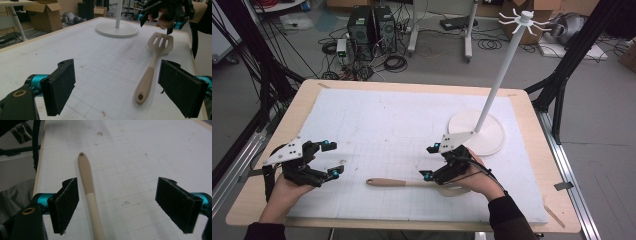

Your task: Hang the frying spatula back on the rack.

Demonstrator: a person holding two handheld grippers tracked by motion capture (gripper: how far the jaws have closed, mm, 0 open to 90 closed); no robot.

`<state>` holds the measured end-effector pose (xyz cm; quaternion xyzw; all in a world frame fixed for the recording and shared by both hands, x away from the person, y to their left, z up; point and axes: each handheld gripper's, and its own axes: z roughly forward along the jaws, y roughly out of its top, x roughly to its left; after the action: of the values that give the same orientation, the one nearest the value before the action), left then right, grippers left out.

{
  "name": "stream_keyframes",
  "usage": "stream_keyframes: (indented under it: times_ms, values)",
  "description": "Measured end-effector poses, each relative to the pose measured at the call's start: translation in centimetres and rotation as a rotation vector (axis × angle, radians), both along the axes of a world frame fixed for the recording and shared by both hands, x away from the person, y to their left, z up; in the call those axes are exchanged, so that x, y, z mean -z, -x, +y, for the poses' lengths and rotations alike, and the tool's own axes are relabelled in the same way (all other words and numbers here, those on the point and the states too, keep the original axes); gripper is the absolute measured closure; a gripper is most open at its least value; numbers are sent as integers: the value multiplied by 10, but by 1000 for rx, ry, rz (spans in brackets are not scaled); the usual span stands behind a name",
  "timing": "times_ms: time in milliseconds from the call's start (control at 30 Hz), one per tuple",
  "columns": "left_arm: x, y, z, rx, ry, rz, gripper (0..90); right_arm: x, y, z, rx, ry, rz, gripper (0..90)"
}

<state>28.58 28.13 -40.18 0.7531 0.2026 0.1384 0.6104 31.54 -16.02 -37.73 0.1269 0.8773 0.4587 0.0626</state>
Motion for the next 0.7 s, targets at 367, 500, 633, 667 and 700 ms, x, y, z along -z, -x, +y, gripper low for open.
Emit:
stream_keyframes:
  times_ms: [367, 500, 633, 667, 700]
  values:
    - [1, 0, -2, 5, -13, 0, 148, 16, 2, 25, -97, 168, 5, 344]
    - [1, 0, -3, 5, -17, 0, 148, 21, 4, 33, -125, 243, 19, 406]
    - [1, 0, -4, 11, -24, 0, 148, 26, 6, 40, -148, 307, 27, 469]
    - [1, 0, -4, 10, -24, 1, 149, 26, 6, 41, -149, 323, 25, 480]
    - [1, 0, -4, 12, -24, 0, 149, 27, 6, 43, -153, 342, 28, 495]
